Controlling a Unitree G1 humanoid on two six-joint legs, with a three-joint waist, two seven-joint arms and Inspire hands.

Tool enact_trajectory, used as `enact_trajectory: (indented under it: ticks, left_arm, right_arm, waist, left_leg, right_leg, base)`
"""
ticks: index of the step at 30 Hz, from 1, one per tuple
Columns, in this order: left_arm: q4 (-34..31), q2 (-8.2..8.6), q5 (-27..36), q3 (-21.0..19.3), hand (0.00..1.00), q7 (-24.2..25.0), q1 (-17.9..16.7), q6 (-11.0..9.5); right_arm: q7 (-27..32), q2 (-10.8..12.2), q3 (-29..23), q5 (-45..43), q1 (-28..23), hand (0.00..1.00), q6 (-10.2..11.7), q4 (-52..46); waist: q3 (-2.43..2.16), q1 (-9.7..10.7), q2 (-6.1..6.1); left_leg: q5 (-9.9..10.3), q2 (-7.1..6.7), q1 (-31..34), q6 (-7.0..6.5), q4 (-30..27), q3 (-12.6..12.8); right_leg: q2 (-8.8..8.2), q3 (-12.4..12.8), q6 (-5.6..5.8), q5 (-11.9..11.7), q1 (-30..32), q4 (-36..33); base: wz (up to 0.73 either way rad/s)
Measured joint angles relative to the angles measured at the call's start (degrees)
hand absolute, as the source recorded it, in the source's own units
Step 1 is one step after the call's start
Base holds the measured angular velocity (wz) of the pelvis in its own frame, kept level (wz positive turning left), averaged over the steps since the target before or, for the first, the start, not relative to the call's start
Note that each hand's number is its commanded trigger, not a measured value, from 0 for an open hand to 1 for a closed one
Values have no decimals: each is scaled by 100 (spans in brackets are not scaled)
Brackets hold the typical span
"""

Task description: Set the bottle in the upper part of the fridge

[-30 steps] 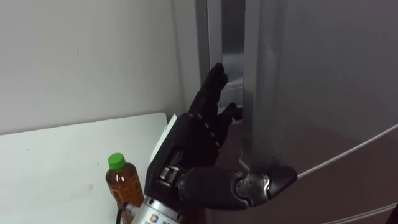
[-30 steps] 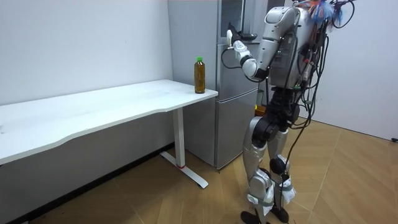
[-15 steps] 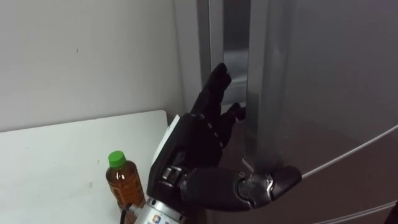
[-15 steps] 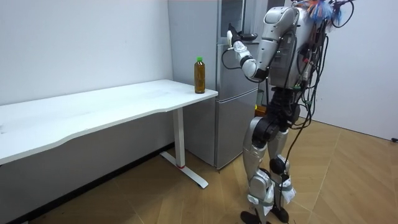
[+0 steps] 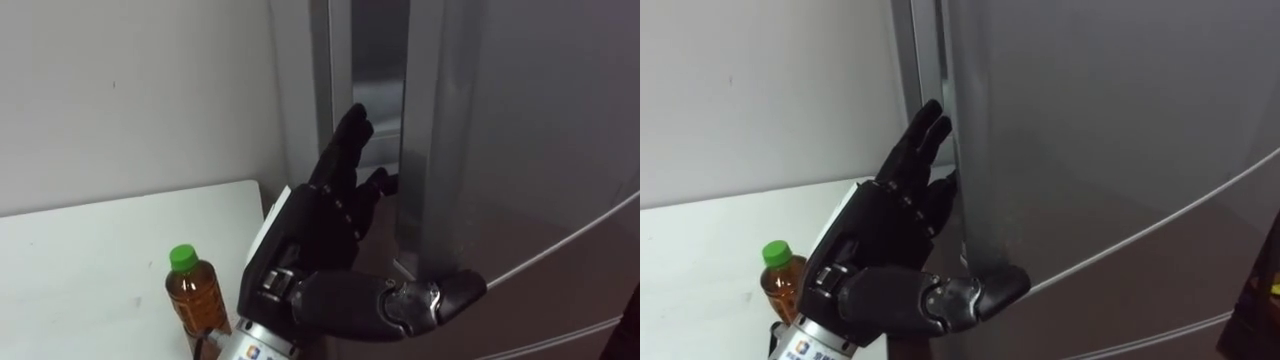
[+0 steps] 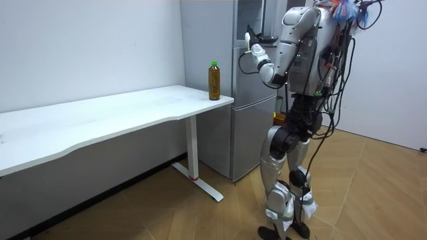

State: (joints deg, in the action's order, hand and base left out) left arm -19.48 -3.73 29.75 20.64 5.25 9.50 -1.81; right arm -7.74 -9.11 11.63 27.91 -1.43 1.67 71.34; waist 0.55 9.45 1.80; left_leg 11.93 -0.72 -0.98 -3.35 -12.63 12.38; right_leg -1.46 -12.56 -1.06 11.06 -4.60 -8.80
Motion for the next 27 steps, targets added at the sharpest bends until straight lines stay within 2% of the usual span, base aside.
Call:
enact_trajectory:
  ticks: [6, 7, 15, 19, 27]
  left_arm:
    - [2, -26, -6, -9, 0, 1, 0, 38]
    - [2, -26, -4, -9, 0, 2, 0, 45]
    - [2, -20, 1, -8, 0, 34, 1, 36]
    - [9, 2, 2, -7, 0, 34, 2, 38]
    - [69, 21, 3, -5, 0, 34, 1, 35]
  right_arm:
    - [-180, -7, -166, 148, -18, 0, -49, 29]
    - [-183, -9, -170, 189, -29, 0, -49, 29]
    - [-347, -37, -163, 716, -28, 0, -50, 199]
    - [-397, -77, -162, 783, -20, 0, -51, 231]
    - [-454, -116, -167, 772, 7, 0, -60, 233]
  waist:
    - [8, 123, -11]
    - [-3, 124, 7]
    - [-2, 144, 68]
    - [8, 157, 144]
    - [35, 253, 175]
  left_leg:
    - [11, -7, -47, -33, 46, 25]
    - [10, -7, -47, -35, 45, 31]
    - [15, -6, -39, -47, 47, 63]
    - [4, -6, -40, -69, 90, 103]
    - [-6, -7, -50, -105, 108, 132]
  right_leg:
    - [-7, 5, 25, -18, -26, 3]
    - [-8, 5, 26, -22, -26, 4]
    - [-14, 2, 45, -48, -27, 4]
    - [-9, 113, 62, -94, -24, 6]
    - [-12, 167, 87, -144, -40, 6]
  base:
    - [1]
    - [0]
    - [0]
    - [0]
    - [0]
